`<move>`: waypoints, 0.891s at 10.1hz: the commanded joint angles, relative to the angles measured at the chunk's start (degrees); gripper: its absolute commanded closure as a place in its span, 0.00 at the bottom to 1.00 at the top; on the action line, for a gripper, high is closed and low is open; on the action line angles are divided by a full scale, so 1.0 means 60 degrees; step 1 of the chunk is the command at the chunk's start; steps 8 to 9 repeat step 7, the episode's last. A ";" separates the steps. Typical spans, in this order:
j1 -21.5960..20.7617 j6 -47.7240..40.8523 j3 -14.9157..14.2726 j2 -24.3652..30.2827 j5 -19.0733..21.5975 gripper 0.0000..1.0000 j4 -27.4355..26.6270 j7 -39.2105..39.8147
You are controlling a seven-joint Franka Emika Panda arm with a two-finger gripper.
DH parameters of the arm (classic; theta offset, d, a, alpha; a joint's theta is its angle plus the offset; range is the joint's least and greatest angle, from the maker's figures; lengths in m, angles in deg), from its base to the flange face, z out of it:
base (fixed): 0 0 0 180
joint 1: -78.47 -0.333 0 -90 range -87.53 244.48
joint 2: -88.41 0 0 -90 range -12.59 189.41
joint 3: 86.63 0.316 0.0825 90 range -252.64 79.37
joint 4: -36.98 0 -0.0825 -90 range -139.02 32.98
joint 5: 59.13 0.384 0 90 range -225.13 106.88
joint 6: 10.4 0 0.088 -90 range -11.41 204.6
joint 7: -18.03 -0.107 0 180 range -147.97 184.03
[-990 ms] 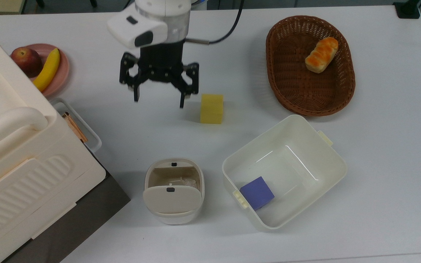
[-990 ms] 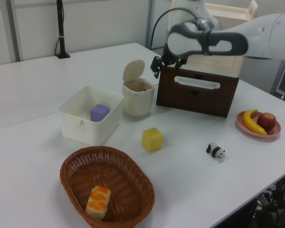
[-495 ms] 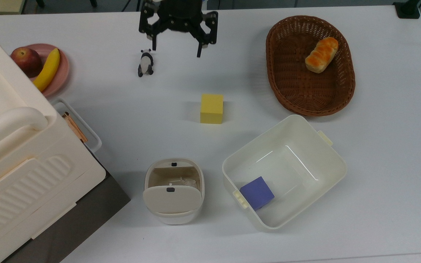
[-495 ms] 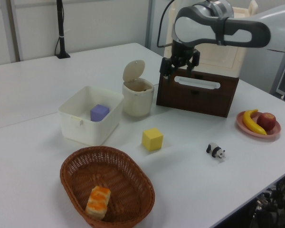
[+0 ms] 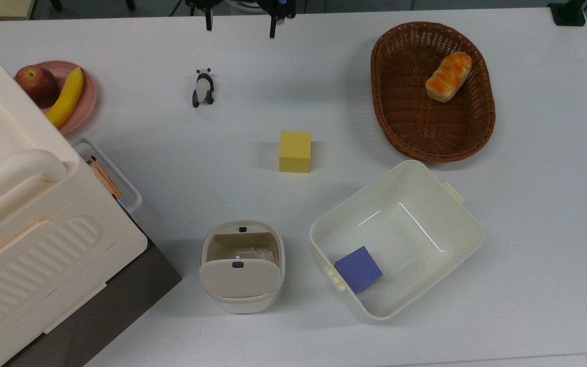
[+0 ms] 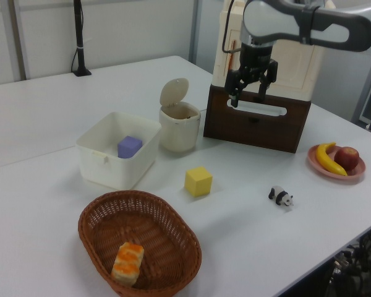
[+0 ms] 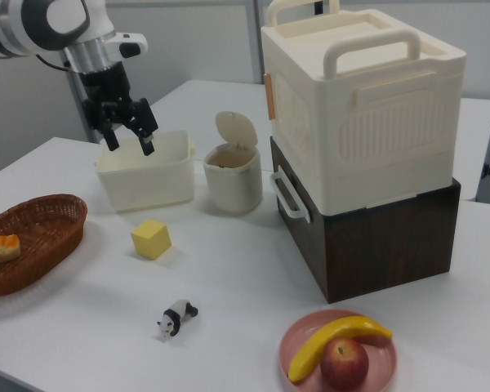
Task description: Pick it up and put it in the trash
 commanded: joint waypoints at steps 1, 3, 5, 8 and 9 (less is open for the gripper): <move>-0.0191 -0.0567 -0.0302 0.0163 0.0528 0.00 0.0132 0.1070; -0.0206 -0.0597 -0.0390 0.0148 0.0543 0.00 0.0132 0.0982; -0.0220 -0.0611 -0.0492 0.0177 0.0543 0.00 0.0132 0.0924; -0.0206 -0.0611 -0.0507 0.0177 0.0557 0.00 0.0132 0.0953; -0.0206 -0.0611 -0.0507 0.0177 0.0557 0.00 0.0132 0.0953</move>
